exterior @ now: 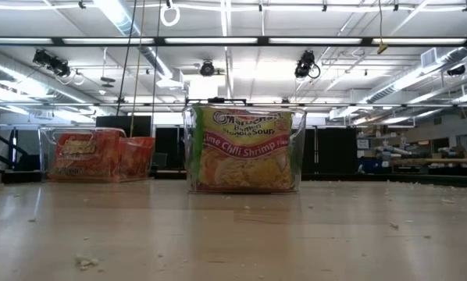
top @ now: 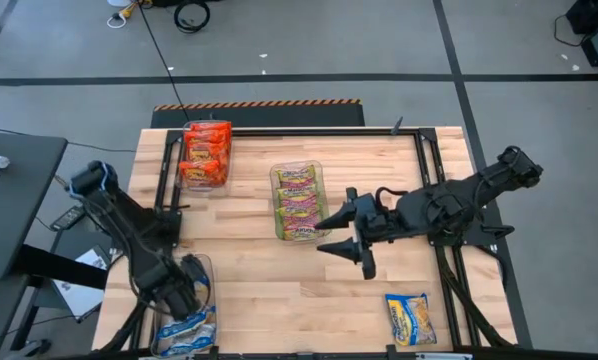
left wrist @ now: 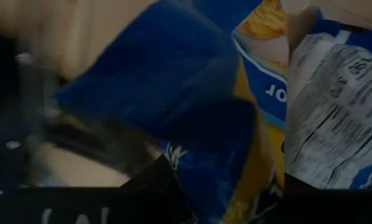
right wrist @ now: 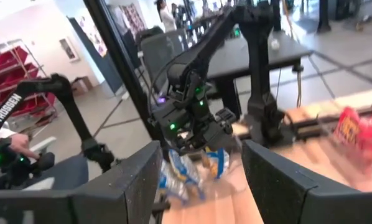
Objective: Sort Maruchan noodles
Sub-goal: Put the top blue noodle pack into the bottom transparent bin
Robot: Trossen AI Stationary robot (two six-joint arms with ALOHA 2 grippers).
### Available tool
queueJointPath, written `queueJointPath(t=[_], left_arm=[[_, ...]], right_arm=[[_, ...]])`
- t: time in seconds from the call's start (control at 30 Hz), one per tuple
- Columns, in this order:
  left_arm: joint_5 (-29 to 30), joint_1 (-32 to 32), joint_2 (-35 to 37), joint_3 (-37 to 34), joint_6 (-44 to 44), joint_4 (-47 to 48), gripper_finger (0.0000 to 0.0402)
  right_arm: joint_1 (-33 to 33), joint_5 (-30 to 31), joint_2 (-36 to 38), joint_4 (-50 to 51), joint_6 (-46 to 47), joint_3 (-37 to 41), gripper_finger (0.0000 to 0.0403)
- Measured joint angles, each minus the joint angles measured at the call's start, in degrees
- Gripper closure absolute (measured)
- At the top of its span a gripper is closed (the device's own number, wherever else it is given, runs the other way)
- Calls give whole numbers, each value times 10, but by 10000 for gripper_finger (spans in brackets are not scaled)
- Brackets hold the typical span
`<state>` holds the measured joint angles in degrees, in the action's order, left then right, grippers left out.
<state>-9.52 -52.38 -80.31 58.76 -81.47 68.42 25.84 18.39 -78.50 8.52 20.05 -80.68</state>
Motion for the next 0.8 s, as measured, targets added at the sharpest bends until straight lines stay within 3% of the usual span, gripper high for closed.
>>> queueJointPath(t=[0.23,0.43,0.8], left_arm=[[-31,-14,-76,-1,2,-19,299],[-36,-40,-82,0,31,-100,293],[-43,-46,-82,25,40,-105,218]], right_arm=[[19,0,0,41,53,0,172],[24,0,0,41,76,0,172],[23,-5,0,41,115,0,172]])
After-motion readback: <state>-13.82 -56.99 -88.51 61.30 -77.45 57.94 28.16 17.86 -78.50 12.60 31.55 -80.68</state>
